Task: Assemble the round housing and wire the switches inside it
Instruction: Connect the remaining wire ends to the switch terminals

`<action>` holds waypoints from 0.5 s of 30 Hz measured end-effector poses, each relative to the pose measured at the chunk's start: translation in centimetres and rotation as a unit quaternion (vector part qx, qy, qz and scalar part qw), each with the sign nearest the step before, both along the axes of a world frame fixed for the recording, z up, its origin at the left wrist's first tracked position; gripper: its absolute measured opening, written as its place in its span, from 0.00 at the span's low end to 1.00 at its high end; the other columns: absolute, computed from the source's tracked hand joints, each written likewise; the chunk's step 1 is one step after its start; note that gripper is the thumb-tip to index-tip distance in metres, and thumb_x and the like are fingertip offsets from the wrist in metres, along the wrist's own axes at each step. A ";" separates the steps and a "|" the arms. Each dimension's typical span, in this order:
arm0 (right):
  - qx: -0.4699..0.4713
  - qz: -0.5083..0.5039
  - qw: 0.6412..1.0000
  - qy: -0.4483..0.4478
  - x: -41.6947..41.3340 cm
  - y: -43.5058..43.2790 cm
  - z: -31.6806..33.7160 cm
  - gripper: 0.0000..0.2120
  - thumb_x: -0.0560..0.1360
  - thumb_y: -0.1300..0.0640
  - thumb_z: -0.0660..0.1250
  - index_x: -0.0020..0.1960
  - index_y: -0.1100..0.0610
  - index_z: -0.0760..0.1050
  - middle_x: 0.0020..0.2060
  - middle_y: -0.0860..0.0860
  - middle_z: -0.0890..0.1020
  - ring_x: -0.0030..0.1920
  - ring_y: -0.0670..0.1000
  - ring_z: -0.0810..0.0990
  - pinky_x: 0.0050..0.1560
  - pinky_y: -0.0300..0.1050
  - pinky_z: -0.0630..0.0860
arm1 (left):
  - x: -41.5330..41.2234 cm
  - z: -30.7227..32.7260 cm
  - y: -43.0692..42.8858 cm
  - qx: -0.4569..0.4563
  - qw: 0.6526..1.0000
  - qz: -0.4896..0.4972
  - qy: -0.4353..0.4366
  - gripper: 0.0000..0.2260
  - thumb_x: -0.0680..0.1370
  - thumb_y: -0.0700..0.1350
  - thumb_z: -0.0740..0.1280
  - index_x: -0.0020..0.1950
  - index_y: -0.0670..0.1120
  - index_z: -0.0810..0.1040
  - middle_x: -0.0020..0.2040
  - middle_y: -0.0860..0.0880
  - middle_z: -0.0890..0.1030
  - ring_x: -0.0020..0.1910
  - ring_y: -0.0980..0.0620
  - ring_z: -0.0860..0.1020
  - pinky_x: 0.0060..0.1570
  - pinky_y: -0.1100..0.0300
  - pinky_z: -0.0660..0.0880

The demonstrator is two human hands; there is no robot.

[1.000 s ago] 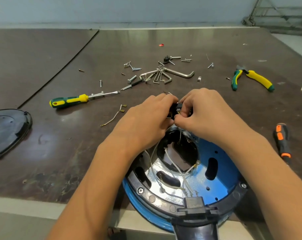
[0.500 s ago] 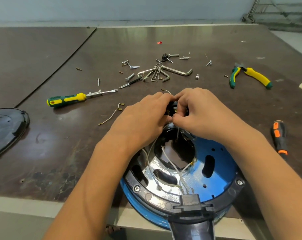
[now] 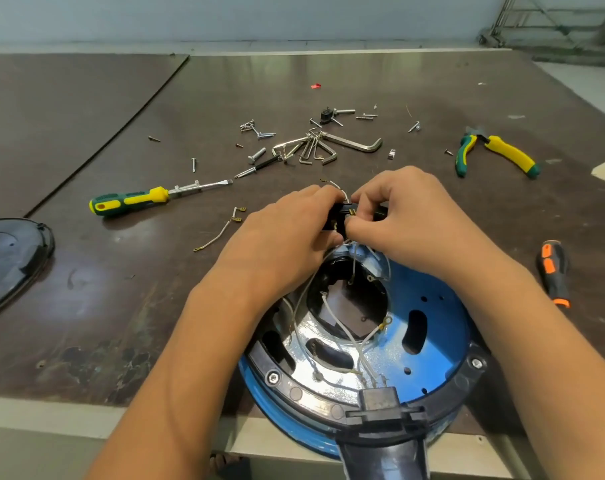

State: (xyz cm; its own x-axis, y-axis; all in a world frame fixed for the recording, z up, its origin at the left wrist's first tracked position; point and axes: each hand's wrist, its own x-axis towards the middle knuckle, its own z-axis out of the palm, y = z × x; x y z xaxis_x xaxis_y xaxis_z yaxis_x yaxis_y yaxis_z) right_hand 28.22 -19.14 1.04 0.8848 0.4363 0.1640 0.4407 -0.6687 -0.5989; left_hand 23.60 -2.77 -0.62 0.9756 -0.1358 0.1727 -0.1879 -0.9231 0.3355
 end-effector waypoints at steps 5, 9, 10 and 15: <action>0.062 0.004 0.998 0.008 0.8 -0.9 0.1 0.10 0.75 0.52 0.72 0.36 0.52 0.81 0.36 0.49 0.85 0.40 0.46 0.83 0.44 0.46 0.81 | 0.1 0.1 0.5 -0.062 0.998 -0.006 -0.022 0.21 0.76 0.49 0.72 0.68 0.52 0.72 0.62 0.54 0.78 0.61 0.53 0.76 0.60 0.51 0.74; 0.123 -0.013 0.992 0.021 2.1 -2.4 -0.2 0.11 0.77 0.51 0.70 0.38 0.55 0.81 0.29 0.46 0.80 0.28 0.41 0.73 0.33 0.34 0.70 | 0.2 0.2 1.6 -0.189 0.980 0.030 -0.057 0.17 0.77 0.49 0.71 0.65 0.51 0.77 0.57 0.58 0.80 0.56 0.63 0.76 0.56 0.70 0.73; 0.121 -0.029 0.992 0.012 2.7 -2.8 -0.3 0.11 0.78 0.51 0.69 0.39 0.55 0.81 0.28 0.45 0.79 0.28 0.41 0.72 0.32 0.35 0.69 | 0.3 0.2 2.3 -0.213 0.973 0.055 -0.069 0.14 0.78 0.49 0.70 0.63 0.52 0.79 0.54 0.59 0.81 0.54 0.64 0.77 0.53 0.72 0.73; 0.032 -0.124 0.992 -0.014 4.9 -4.6 -1.9 0.10 0.80 0.51 0.66 0.44 0.55 0.81 0.35 0.48 0.80 0.36 0.44 0.75 0.35 0.35 0.67 | 0.7 -2.0 7.1 -0.184 0.936 0.284 -0.094 0.07 0.78 0.44 0.68 0.54 0.51 0.80 0.48 0.54 0.82 0.49 0.54 0.80 0.53 0.52 0.78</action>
